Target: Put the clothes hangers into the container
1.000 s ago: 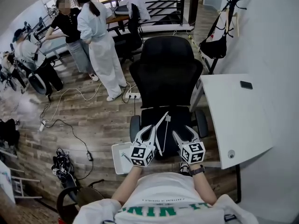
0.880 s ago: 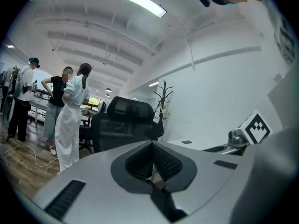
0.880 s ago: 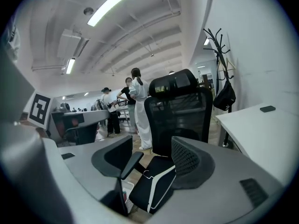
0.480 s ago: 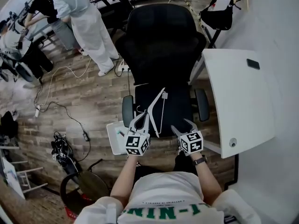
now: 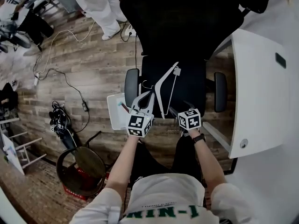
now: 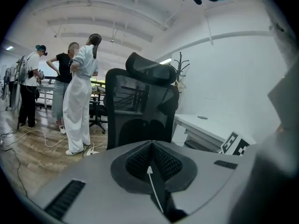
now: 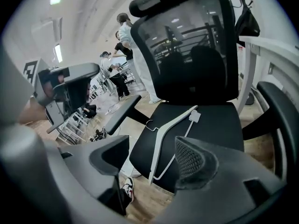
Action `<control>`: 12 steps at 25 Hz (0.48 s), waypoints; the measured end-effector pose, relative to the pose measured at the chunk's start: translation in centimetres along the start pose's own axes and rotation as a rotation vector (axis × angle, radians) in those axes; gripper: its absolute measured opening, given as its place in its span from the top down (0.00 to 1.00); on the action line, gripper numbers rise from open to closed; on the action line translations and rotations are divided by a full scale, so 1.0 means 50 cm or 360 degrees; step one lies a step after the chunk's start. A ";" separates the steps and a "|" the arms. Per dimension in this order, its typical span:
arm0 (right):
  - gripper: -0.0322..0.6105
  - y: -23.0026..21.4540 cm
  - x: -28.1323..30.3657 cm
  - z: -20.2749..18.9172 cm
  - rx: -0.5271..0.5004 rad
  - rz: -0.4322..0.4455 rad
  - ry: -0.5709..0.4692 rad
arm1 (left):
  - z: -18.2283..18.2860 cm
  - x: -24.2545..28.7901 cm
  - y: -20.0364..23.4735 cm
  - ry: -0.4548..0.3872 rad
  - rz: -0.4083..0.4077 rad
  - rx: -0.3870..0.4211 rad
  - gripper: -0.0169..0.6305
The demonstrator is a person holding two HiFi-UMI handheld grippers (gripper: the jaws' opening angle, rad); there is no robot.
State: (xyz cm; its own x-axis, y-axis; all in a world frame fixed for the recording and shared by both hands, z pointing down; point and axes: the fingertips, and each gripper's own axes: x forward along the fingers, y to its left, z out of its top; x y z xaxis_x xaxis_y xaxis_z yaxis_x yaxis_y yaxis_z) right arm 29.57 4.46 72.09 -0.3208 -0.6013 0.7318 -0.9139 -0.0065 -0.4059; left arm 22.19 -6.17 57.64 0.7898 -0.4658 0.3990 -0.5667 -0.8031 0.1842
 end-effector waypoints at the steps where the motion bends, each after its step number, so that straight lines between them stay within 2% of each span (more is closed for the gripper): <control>1: 0.48 -0.005 0.033 -0.012 0.0011 0.0011 0.0025 | -0.016 0.014 0.010 0.0009 -0.0004 0.0004 0.95; 7: 0.48 -0.036 0.223 -0.088 0.0105 0.0035 0.0159 | -0.103 0.089 0.060 0.0049 -0.0025 -0.0005 0.95; 12: 0.48 -0.042 0.340 -0.138 0.0168 0.0046 0.0231 | -0.139 0.117 0.081 0.0041 -0.0037 -0.0039 0.95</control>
State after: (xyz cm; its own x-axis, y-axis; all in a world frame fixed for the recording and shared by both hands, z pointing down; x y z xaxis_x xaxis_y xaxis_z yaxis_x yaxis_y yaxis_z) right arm 24.35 -0.24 89.15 -0.3861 -0.4807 0.7873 -0.8751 -0.0791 -0.4775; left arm 22.89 -9.54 66.97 0.7966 -0.4371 0.4176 -0.5543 -0.8039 0.2157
